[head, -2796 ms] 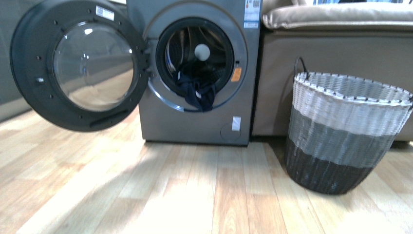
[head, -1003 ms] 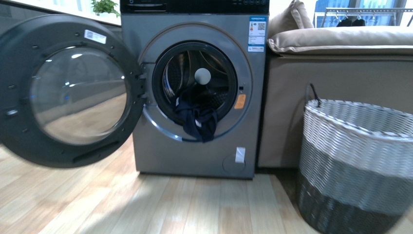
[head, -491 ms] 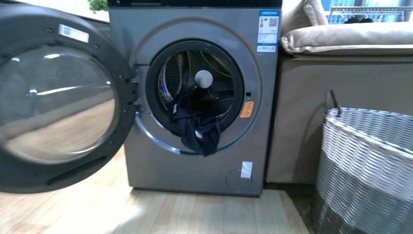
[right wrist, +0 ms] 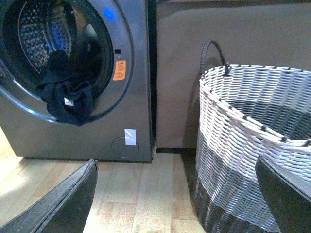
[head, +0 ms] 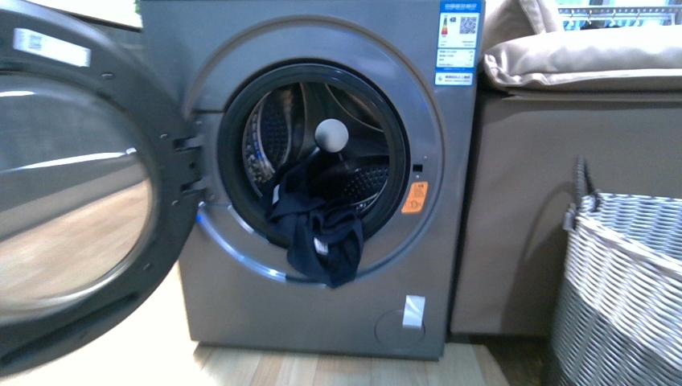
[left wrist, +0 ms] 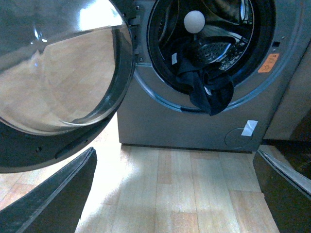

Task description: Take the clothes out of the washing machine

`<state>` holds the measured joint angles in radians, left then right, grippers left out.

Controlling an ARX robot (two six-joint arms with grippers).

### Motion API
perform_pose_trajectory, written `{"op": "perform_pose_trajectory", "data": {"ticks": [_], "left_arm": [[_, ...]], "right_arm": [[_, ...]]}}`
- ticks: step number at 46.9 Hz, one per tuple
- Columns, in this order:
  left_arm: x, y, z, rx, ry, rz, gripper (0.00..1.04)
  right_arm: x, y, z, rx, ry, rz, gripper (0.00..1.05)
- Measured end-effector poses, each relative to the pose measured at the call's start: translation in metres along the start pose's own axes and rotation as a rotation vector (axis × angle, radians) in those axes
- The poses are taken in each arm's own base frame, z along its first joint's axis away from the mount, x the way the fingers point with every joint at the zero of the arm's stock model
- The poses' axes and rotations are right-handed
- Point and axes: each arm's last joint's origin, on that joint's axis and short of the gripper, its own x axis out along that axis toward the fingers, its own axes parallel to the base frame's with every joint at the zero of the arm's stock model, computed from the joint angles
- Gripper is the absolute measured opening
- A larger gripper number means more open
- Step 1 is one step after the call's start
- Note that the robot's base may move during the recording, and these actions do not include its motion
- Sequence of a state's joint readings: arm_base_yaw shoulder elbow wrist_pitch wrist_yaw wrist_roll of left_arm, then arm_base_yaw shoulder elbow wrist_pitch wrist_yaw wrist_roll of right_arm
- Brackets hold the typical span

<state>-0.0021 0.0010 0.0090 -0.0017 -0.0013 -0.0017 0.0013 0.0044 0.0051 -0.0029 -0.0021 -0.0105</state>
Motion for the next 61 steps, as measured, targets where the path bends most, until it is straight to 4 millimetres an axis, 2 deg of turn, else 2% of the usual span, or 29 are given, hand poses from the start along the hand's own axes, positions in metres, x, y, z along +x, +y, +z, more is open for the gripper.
{"op": "perform_pose_trajectory", "data": {"ticks": [61], "left_arm": [[0.0002, -0.0001, 0.0, -0.003, 0.001, -0.016, 0.98]], "right_arm": [[0.0, -0.0001, 0.0001, 0.0, 0.0, -0.002, 0.97]]}}
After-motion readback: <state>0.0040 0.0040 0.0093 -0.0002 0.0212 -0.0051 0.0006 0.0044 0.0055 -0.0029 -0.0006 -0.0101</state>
